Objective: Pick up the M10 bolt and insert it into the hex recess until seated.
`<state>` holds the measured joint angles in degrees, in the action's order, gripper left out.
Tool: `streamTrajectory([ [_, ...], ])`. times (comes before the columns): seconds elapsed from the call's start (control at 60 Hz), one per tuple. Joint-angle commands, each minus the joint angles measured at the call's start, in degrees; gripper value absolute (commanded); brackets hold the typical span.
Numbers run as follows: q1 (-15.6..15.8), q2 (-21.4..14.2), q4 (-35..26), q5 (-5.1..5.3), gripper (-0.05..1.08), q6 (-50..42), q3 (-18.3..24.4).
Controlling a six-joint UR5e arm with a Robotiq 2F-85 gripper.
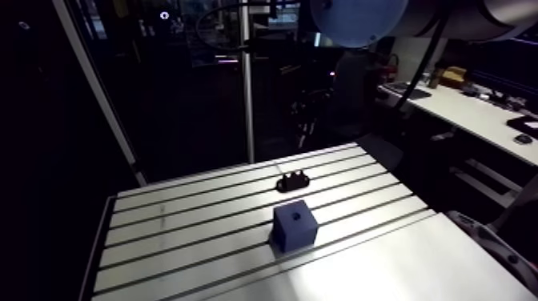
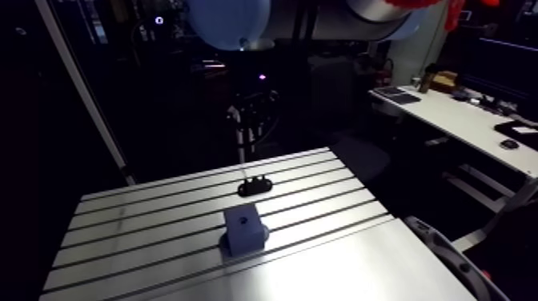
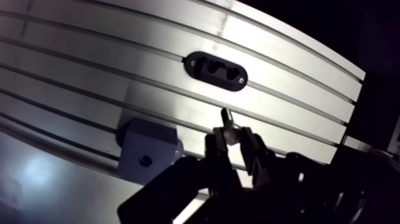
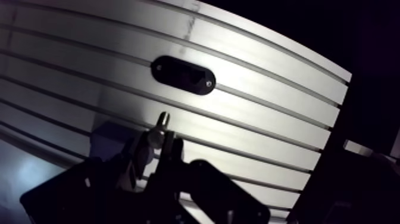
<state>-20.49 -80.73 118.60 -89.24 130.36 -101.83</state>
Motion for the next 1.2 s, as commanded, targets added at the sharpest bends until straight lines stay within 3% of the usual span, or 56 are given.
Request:
streamTrajectory([
  [0.017, 0.34, -1.81, -5.42, -1.34, 1.02, 2.16, 0.11],
  [0.267, 3.25, -3.77, -10.13, -0.73, 1.04, 12.99, -0.33],
  [0.567, 3.35, -4.21, -10.28, -0.54, 1.07, 13.41, -1.62],
  [0.833, 3.35, -6.39, -10.13, -0.70, 1.07, 12.70, -5.20],
  [1.2, 3.35, -6.15, -9.14, -0.98, 1.07, 12.08, -8.33],
])
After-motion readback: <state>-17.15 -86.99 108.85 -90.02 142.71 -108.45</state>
